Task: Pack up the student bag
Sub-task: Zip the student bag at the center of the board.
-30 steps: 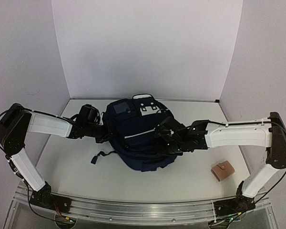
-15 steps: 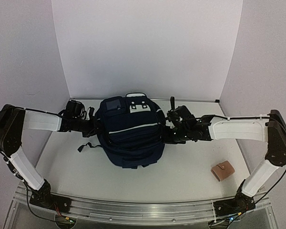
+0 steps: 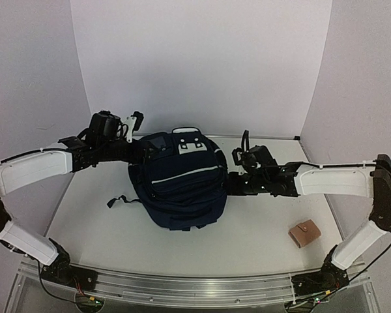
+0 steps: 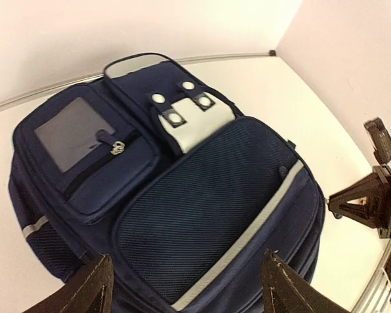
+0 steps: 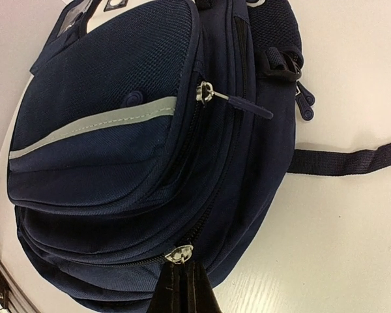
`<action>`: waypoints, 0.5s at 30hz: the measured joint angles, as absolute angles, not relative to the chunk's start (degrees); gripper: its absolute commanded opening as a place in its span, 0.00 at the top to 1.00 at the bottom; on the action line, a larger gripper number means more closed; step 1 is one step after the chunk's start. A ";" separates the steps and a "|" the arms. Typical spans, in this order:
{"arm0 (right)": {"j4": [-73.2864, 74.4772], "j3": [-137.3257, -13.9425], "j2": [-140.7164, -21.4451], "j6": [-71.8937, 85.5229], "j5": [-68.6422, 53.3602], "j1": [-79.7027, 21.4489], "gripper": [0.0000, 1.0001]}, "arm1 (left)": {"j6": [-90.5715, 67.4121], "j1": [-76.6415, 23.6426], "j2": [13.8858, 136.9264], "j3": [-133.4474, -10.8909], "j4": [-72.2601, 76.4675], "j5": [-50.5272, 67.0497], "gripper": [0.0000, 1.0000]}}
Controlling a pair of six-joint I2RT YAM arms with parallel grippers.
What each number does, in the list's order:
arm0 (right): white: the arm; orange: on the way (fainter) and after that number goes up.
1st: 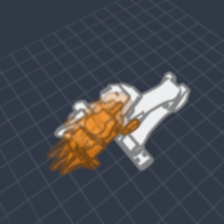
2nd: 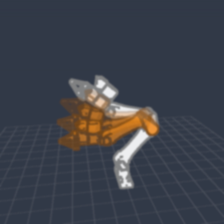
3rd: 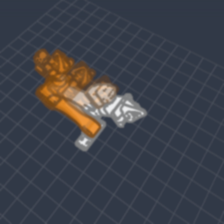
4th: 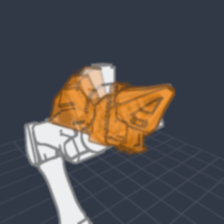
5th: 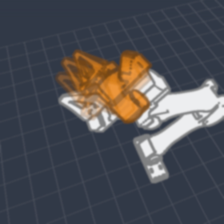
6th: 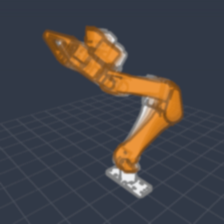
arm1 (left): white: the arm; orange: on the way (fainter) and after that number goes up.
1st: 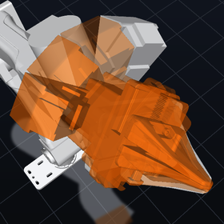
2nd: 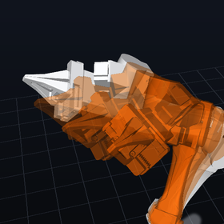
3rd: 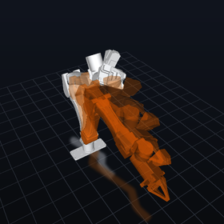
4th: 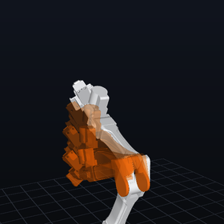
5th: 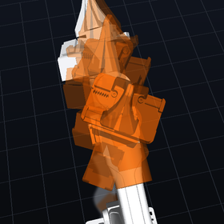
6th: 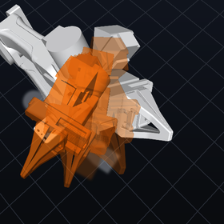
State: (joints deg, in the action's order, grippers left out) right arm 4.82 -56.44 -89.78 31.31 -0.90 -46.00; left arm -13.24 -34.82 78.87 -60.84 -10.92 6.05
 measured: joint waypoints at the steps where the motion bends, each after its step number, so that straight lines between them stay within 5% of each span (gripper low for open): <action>1: 4.37 -56.12 -89.78 31.42 -0.96 -45.98 1.00 | -11.59 -36.43 79.55 -61.31 -10.92 5.85 0.24; 15: 1.15 -53.89 -89.41 33.39 -1.19 -45.98 1.00 | 5.12 -50.58 102.44 -72.93 -4.95 2.72 0.22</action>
